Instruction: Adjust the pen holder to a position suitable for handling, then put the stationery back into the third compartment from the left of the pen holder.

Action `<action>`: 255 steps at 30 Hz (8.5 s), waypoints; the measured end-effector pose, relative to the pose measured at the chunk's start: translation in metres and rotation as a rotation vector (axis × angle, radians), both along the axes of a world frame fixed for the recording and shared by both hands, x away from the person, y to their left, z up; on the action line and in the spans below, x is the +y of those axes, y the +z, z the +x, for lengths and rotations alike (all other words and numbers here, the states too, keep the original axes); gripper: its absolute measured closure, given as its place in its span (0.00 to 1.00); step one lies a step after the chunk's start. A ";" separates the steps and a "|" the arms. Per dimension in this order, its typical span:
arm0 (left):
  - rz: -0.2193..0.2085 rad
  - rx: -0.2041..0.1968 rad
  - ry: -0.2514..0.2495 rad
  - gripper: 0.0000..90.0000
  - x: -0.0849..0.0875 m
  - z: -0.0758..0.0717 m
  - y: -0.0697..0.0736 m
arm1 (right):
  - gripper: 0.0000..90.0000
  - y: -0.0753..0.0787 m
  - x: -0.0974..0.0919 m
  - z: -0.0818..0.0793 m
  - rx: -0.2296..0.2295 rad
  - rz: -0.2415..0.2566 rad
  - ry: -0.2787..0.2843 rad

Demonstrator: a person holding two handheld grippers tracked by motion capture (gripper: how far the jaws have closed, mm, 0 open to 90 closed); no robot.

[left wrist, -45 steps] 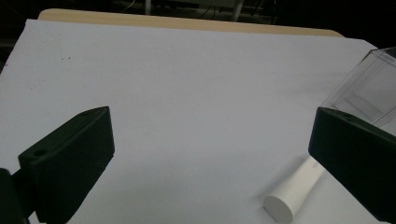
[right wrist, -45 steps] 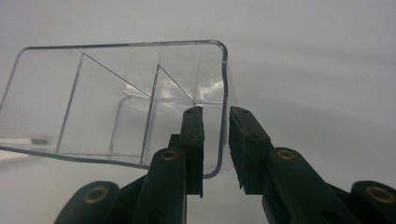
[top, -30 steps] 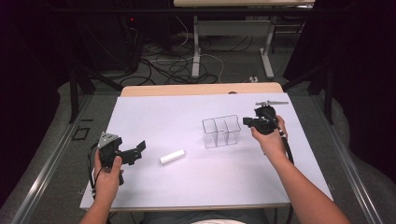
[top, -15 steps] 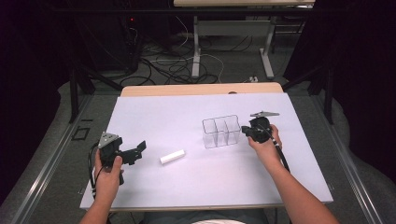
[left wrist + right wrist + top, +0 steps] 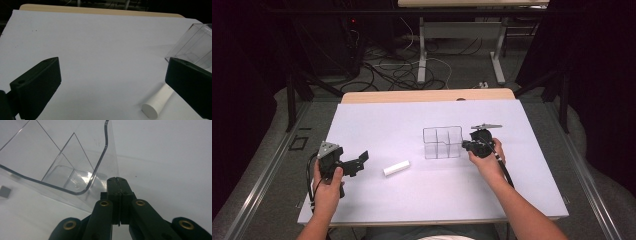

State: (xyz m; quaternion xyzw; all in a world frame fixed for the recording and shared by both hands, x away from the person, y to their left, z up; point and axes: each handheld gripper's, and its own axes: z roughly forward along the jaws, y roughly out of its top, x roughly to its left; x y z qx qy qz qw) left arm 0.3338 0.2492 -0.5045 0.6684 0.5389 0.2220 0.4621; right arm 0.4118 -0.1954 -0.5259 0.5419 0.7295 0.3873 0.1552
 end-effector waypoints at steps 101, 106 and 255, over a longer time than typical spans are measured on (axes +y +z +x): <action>0.215 0.094 -0.280 0.17 -0.037 0.003 -0.012 | 0.11 0.013 -0.037 -0.039 -0.244 -0.043 0.230; 0.217 0.107 -0.298 0.18 -0.040 0.003 -0.014 | 0.11 0.013 -0.037 -0.039 -0.241 -0.056 0.234; 0.284 0.555 -0.727 0.75 -0.135 0.044 0.015 | 0.32 0.039 0.013 -0.070 -0.491 -0.377 0.621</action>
